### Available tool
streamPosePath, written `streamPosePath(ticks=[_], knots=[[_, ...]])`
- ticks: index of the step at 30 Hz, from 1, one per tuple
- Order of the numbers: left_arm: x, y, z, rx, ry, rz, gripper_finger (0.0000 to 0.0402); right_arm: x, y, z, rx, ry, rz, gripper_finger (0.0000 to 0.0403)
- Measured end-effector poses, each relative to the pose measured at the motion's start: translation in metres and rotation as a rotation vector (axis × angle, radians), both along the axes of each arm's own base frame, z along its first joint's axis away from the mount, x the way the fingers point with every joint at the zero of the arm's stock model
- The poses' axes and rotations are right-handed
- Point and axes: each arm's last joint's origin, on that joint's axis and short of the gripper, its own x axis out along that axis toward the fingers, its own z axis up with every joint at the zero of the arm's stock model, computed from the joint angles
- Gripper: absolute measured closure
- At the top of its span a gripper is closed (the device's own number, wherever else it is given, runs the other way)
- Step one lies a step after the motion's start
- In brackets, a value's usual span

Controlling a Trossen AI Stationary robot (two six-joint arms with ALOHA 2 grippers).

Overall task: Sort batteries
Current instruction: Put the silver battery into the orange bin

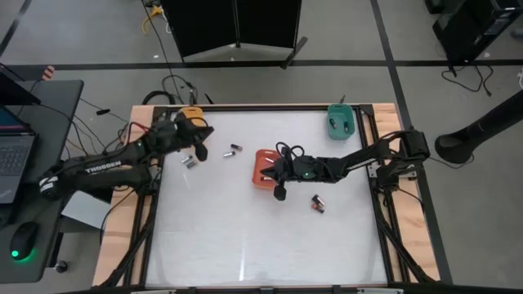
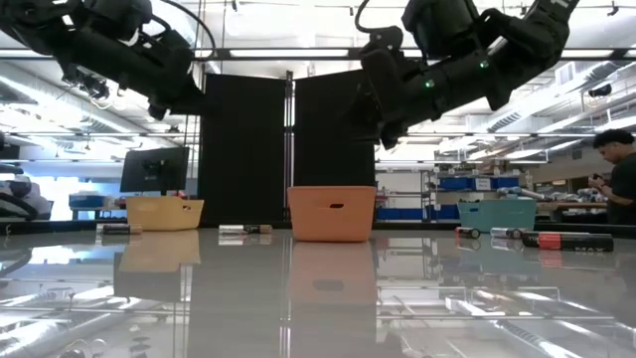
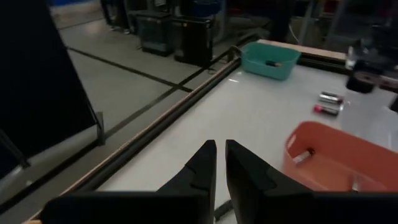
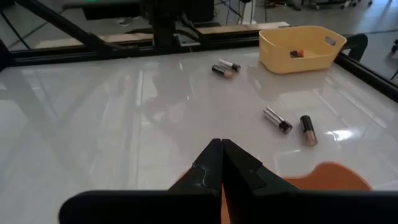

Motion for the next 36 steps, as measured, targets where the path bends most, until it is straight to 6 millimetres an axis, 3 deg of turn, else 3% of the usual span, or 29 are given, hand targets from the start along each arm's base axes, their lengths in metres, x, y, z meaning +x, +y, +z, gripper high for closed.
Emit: streamPosePath(ticks=[17, 30, 36], knots=[[0.012, -0.028, 0.0, 0.018, 0.004, -0.184, 0.036, 0.0, 0.005, 0.003, 0.017, -0.028, 0.034, 0.0389], [0.011, -0.031, 0.014, -0.07, 0.072, -0.212, 0.0386, 0.0, 0.005, 0.003, 0.012, -0.027, 0.034, 0.0391], [0.008, -0.033, 0.008, -0.142, 0.121, -0.217, 0.0396, 0.0, 0.005, 0.003, 0.011, -0.027, 0.031, 0.0391]])
